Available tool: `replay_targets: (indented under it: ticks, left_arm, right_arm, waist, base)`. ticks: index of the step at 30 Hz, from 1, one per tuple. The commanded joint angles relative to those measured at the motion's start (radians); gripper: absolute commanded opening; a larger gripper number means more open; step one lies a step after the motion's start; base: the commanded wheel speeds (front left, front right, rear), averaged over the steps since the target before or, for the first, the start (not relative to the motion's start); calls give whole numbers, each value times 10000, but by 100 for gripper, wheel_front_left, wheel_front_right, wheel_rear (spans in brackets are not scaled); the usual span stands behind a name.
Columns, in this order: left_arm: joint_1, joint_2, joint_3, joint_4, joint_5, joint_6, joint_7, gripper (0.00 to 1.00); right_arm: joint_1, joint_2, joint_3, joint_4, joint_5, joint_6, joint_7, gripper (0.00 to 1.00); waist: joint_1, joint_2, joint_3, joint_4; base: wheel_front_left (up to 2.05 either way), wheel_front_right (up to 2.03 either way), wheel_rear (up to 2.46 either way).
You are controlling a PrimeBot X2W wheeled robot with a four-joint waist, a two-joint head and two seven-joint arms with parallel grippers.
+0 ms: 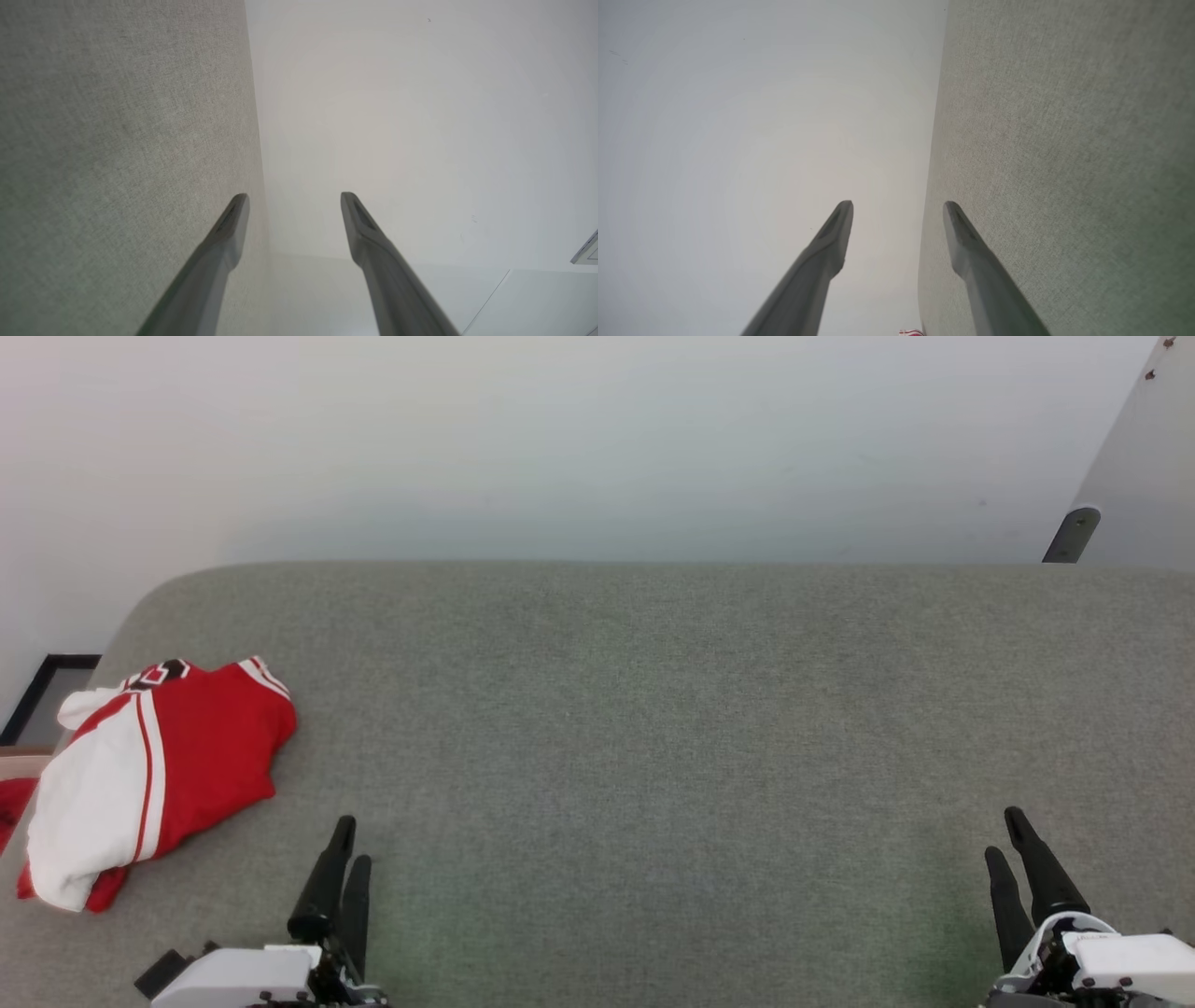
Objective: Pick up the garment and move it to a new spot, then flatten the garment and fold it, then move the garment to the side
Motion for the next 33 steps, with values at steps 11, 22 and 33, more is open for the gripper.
replay_targets:
  ticks: [11,22,33]
  left_arm:
    - [-812,528,-431,168,1448,19,-625,100]
    - [-1082,814,-712,192,3842,275,-1104,100]
    - [-1247,1067,-1034,285,6079,405,-1520,100]
  right_arm:
    - [-1084,-360,696,309,-992,3,-645,100]
    - [-1788,-735,1442,902,-2929,4,-1165,100]
    - [-2268,-871,1584,1099,-5150,5,-1579,100]
  waist:
    - [0,0,5,16]
    - [0,0,-4,27]
    - [0,0,-14,28]
  base:
    - [0,0,0]
    - [0,0,0]
    - [0,0,0]
